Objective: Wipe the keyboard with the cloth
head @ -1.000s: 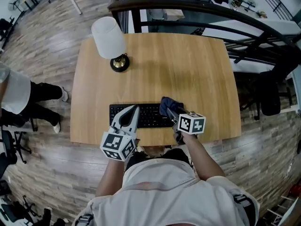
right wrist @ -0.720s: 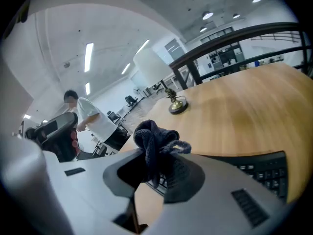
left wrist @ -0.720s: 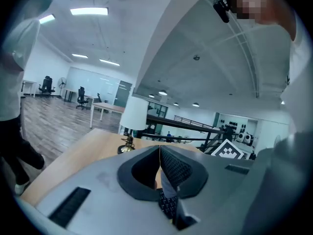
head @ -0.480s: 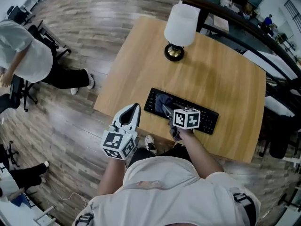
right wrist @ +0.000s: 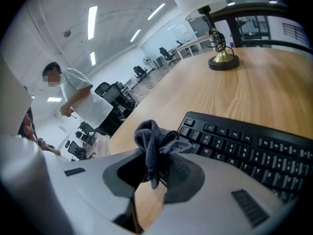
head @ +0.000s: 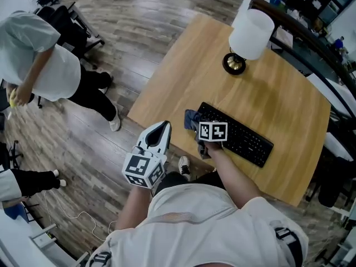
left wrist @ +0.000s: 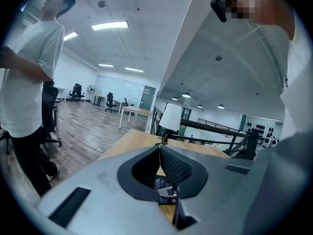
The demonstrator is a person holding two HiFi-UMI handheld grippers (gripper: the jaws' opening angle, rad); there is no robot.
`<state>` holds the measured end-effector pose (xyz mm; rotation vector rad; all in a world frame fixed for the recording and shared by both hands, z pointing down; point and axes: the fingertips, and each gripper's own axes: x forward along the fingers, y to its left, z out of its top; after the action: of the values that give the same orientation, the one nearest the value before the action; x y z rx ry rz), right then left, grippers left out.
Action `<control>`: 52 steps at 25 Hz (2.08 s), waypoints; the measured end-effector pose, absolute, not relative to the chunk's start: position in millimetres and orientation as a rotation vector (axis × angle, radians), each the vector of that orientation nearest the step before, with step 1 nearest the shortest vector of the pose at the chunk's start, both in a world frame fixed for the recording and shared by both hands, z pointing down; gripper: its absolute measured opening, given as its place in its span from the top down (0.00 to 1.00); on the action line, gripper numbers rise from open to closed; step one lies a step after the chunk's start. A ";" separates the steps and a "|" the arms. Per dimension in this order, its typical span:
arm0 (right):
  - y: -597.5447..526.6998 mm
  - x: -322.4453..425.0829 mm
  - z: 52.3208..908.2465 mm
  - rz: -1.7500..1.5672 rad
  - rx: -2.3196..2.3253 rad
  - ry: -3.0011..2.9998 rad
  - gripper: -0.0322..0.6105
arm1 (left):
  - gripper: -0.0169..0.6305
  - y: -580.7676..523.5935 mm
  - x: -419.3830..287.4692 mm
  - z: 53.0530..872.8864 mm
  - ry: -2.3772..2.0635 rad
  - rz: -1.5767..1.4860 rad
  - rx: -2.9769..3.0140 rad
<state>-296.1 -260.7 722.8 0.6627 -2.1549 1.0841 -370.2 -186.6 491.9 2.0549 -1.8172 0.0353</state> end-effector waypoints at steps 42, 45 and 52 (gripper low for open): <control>-250.1 -40.9 728.5 1.294 1.106 -2.006 0.74 | 0.95 -269.8 -163.1 457.4 -1.362 0.072 2.460; -245.2 -19.3 728.3 1.307 1.154 -1.989 0.74 | 0.95 -269.3 -145.1 454.7 -1.321 0.073 2.486; -234.9 23.7 728.8 1.323 1.250 -1.952 0.74 | 0.95 -266.1 -111.8 449.7 -1.235 0.074 2.542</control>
<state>23.7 -234.9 728.8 1.2498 -1.9519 1.3232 -111.8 -266.1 449.7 2.5417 -1.2345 0.0736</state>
